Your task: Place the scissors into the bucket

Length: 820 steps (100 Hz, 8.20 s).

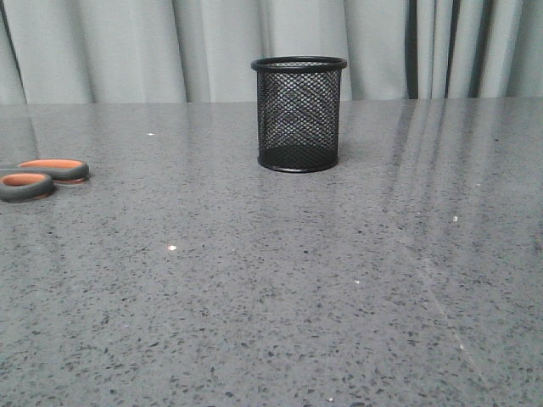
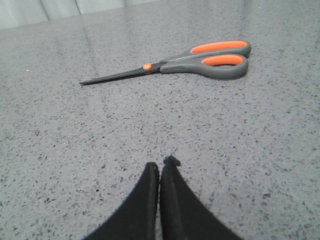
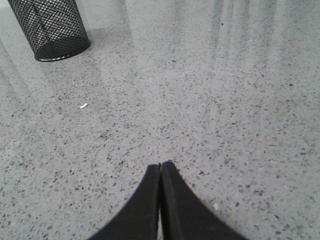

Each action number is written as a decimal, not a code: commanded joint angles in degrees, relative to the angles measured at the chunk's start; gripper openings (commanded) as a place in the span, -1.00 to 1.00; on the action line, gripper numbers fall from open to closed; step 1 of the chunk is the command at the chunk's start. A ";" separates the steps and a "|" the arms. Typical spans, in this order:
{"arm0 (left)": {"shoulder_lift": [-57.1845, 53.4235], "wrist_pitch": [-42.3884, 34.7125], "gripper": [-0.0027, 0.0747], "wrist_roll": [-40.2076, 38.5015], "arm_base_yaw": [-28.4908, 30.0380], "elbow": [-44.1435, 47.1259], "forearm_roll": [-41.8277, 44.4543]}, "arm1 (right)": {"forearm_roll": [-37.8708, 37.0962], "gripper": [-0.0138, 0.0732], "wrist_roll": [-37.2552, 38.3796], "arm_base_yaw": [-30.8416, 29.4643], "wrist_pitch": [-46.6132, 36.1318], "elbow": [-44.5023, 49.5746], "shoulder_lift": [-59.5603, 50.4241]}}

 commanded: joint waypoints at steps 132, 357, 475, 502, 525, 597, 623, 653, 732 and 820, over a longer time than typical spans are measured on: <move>-1.58 -1.74 -0.98 -0.18 0.13 2.24 -0.61 | -0.88 -0.79 -0.25 -0.24 -2.55 0.48 -1.13; -1.58 -34.37 -0.98 -0.51 0.03 2.24 -28.12 | 12.24 -0.79 -0.25 -0.24 -30.04 -2.73 -1.01; 46.47 20.65 0.07 52.23 -0.29 -48.22 -18.23 | -0.53 -0.79 -0.35 -0.24 -1.18 -34.06 24.42; 65.84 34.85 0.07 52.51 -8.41 -58.90 -1.39 | -0.42 -0.79 -0.35 -0.24 -1.18 -34.06 24.42; 75.80 36.78 0.07 55.59 -10.09 -68.66 8.77 | -0.42 -0.79 -0.35 -0.24 -0.76 -34.06 24.42; 84.17 48.15 -0.03 81.42 1.31 -74.50 -9.88 | -0.42 -0.79 -0.35 0.25 -2.90 -34.06 24.42; 89.04 47.80 -0.03 86.83 3.67 -79.65 -14.19 | -0.42 -0.79 -0.35 2.73 -2.90 -34.06 24.42; 94.86 46.82 -0.03 87.08 3.76 -82.48 -12.89 | -0.42 -0.79 -0.35 2.73 -1.05 -34.06 24.42; 98.60 42.31 -0.03 87.00 9.35 -82.56 -16.34 | -0.42 -0.79 -0.35 2.73 -0.33 -34.06 24.42; 99.78 44.76 -0.03 90.24 7.47 -82.56 -21.72 | -0.42 -0.79 -0.35 2.73 -0.33 -34.06 24.42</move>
